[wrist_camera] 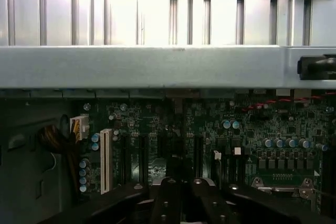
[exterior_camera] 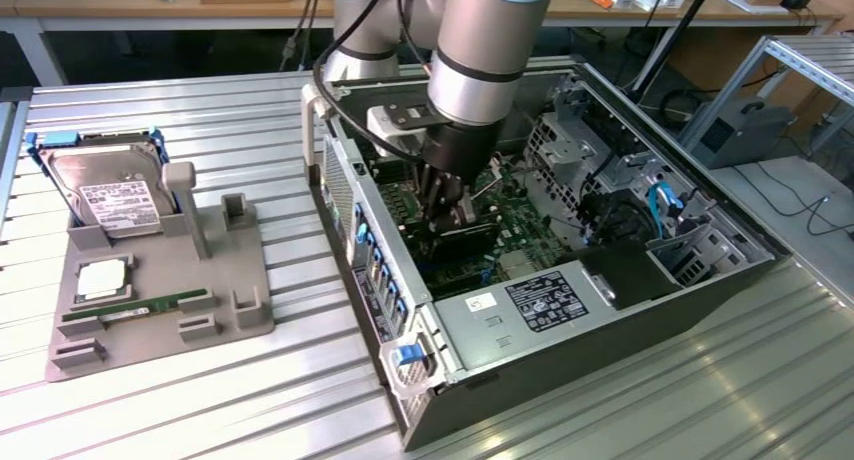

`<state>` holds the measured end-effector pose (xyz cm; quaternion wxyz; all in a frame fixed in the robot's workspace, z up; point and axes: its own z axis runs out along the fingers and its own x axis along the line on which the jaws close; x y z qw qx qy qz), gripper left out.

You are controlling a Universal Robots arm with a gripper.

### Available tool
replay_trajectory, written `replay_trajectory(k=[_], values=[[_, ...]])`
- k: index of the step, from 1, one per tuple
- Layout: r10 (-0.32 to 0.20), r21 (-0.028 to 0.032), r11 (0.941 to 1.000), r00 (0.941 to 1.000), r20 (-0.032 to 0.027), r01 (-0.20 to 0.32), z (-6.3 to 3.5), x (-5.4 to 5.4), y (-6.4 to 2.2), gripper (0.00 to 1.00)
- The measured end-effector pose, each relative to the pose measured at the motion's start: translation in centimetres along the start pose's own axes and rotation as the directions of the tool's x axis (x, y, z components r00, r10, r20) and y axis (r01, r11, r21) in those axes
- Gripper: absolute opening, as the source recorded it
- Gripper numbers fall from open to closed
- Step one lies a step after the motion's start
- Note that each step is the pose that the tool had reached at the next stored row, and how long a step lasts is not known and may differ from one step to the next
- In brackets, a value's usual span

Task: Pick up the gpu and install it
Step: 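Press down on the gpu until it lock into place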

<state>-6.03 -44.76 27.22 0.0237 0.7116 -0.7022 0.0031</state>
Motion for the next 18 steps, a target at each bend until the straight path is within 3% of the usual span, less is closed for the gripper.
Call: replay_trajectory(k=[9, 16, 18], values=[[0.0, -0.0039, 1.0, 1.0, 0.0, 0.0, -0.13, 0.1, -4.3, 0.11], [0.0, -0.0037, 1.0, 1.0, 0.0004, 0.0, -1.23, 0.1, -5.53, 0.11], [0.0, -0.0057, 1.0, 1.0, 0.0003, 0.0, -1.3, 0.1, -6.98, 0.11]])
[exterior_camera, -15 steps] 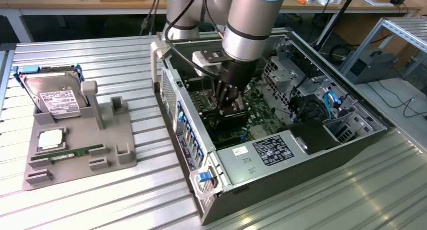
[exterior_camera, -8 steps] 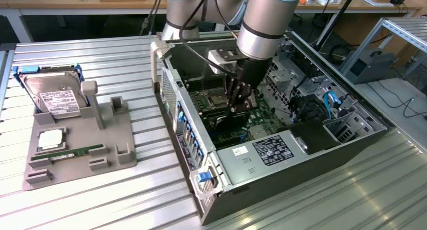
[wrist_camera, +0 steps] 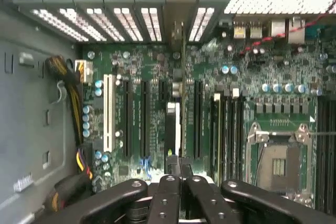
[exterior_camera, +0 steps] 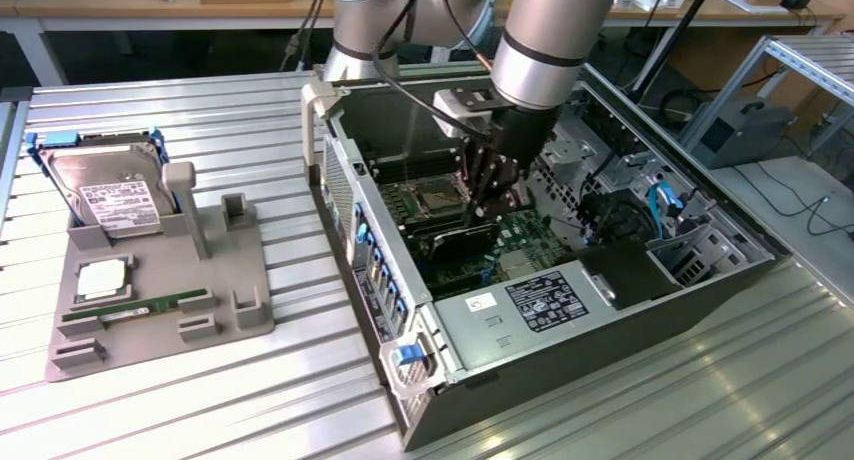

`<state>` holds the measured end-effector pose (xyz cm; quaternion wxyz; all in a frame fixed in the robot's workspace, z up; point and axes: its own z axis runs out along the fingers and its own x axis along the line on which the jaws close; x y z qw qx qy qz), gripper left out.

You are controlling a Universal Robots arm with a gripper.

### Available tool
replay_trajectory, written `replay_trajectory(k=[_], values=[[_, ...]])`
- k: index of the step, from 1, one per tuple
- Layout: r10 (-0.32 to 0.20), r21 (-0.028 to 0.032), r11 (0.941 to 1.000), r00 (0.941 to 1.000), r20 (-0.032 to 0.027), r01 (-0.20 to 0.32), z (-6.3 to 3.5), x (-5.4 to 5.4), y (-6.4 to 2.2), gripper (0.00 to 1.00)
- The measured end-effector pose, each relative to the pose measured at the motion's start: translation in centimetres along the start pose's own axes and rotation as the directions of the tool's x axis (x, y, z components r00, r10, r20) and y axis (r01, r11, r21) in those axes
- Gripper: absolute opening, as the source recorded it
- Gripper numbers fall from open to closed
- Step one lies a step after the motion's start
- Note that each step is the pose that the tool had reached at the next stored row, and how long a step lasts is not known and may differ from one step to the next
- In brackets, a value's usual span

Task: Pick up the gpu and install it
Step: 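Press down on the gpu until it lock into place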

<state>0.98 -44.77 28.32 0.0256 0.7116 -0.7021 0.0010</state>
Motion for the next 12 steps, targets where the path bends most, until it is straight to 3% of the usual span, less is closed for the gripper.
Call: replay_trajectory(k=[2, 4, 7, 9, 12], values=[[0.0, -0.0023, 1.0, 1.0, 0.0007, 0.0, -0.03, 0.0, -0.94, 0.11], [0.0, -0.0064, 1.0, 1.0, 0.0018, 0.0, -0.09, 0.0, -2.81, 0.11], [-0.001, -0.0139, 0.9999, 1.0, 0.0027, 0.001, -0.16, 0.1, -4.95, 0.11], [-0.001, -0.0158, 0.9999, 1.0, 0.0026, 0.001, -0.2, 0.1, -5.81, 0.11], [-0.001, -0.0159, 0.9999, 1.0, 0.0029, 0.001, -0.57, 0.1, -6.03, 0.11]])
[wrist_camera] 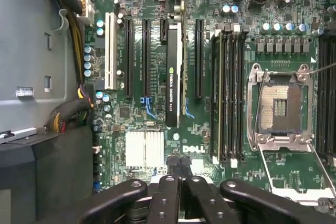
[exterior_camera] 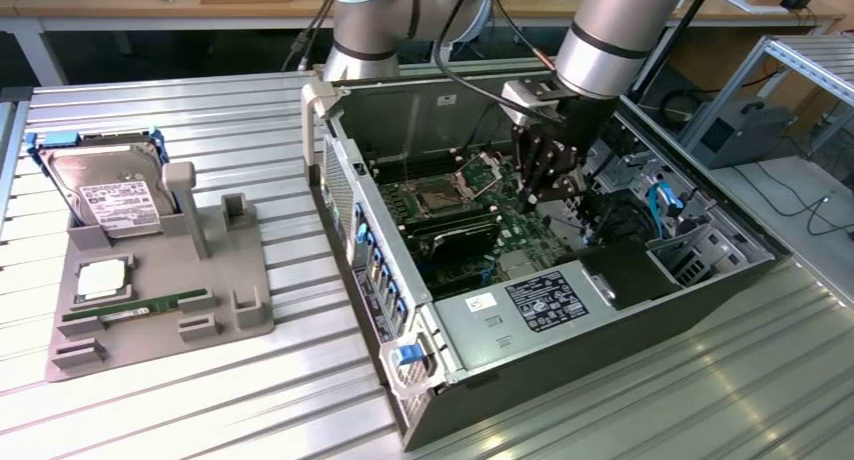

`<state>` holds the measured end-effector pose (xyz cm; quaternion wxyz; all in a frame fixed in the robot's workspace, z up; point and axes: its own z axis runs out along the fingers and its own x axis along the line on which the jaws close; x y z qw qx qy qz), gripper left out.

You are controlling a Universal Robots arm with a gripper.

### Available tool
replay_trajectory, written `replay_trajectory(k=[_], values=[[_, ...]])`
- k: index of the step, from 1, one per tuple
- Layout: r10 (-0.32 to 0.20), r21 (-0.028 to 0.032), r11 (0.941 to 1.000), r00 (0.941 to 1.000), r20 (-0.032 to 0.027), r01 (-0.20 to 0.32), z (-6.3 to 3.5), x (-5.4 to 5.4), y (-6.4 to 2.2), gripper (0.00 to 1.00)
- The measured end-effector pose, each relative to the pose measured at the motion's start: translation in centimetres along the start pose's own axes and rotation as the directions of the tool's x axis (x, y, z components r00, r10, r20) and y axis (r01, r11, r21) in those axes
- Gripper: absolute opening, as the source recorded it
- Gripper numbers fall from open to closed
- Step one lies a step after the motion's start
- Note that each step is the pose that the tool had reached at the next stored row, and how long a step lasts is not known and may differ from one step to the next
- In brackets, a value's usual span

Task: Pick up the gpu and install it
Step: 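Press down on the gpu until it lock into place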

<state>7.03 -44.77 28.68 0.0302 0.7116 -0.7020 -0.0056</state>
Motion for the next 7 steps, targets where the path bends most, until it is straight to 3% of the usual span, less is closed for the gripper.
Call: replay_trajectory(k=[7], values=[[0.0, 0.0, 1.0, 1.0, 0.0004, 0.0, -0.02, 0.0, -0.01, 0.11]])
